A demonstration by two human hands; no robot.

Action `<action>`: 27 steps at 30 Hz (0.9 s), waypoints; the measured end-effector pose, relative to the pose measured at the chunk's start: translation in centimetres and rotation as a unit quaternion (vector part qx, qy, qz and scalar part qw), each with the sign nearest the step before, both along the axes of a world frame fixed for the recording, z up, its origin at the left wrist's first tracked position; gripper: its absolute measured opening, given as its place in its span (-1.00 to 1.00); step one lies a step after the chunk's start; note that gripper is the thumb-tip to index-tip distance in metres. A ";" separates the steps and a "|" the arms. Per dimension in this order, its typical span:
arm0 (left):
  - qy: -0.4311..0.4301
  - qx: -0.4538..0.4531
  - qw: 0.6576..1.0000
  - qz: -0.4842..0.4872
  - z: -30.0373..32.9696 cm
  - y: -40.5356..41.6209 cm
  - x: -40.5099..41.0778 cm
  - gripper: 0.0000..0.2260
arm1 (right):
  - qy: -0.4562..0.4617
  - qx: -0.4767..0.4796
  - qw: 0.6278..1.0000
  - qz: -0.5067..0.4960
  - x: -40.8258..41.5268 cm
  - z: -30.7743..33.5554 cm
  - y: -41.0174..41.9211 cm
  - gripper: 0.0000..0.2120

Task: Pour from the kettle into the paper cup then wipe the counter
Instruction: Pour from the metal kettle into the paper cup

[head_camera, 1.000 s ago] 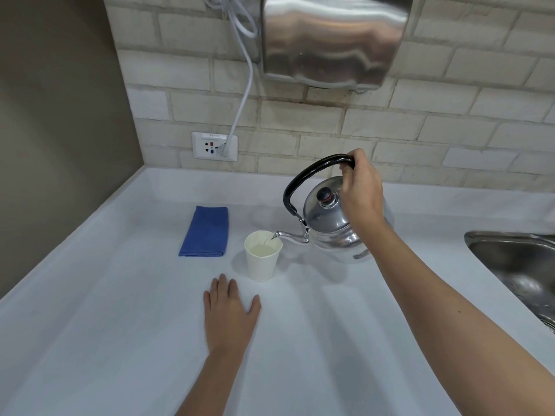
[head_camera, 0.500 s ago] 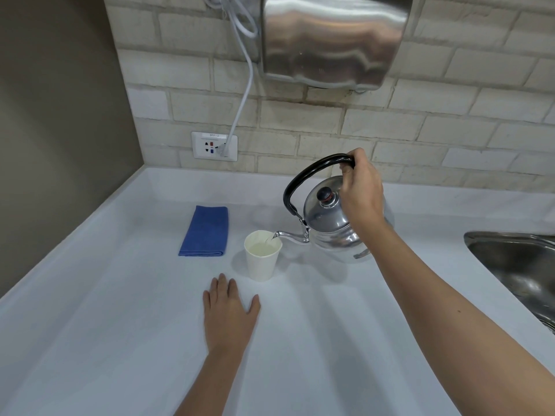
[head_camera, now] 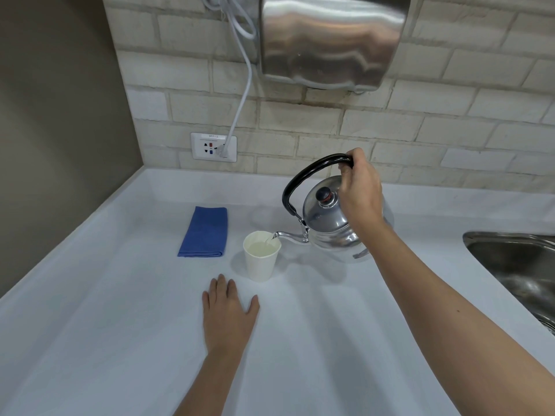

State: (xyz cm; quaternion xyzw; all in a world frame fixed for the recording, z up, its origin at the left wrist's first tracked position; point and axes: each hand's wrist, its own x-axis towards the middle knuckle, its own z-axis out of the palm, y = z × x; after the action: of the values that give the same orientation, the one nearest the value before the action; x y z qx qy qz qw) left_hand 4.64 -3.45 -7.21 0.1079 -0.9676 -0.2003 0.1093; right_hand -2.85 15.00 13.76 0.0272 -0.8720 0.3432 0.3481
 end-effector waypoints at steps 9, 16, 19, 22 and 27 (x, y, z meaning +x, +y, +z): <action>0.002 0.007 1.000 -0.002 0.0 0.0 0.0 -0.42 | 0.002 0.003 1.000 0.005 0.1 0.1 -0.1 -0.90; 0.004 0.011 1.000 -0.003 0.1 0.0 0.1 -0.42 | 0.003 0.007 1.000 0.000 0.1 0.1 -0.1 -0.91; 0.002 0.004 1.000 -0.002 0.1 0.0 0.1 -0.42 | 0.005 0.005 1.000 0.001 0.1 0.1 -0.1 -0.90; 0.000 0.006 1.000 -0.003 0.2 0.1 0.1 -0.42 | 0.008 0.005 1.000 0.003 0.1 0.1 0.1 -0.90; -0.003 0.005 1.000 -0.003 0.2 0.0 0.1 -0.42 | 0.007 0.003 1.000 0.000 0.1 -0.1 0.0 -0.90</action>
State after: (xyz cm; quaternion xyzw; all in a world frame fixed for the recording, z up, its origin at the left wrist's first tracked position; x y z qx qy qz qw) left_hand 4.77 -3.43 -6.97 0.1059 -0.9672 -0.2055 0.1050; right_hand -2.79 15.02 13.70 0.0303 -0.8708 0.3401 0.3538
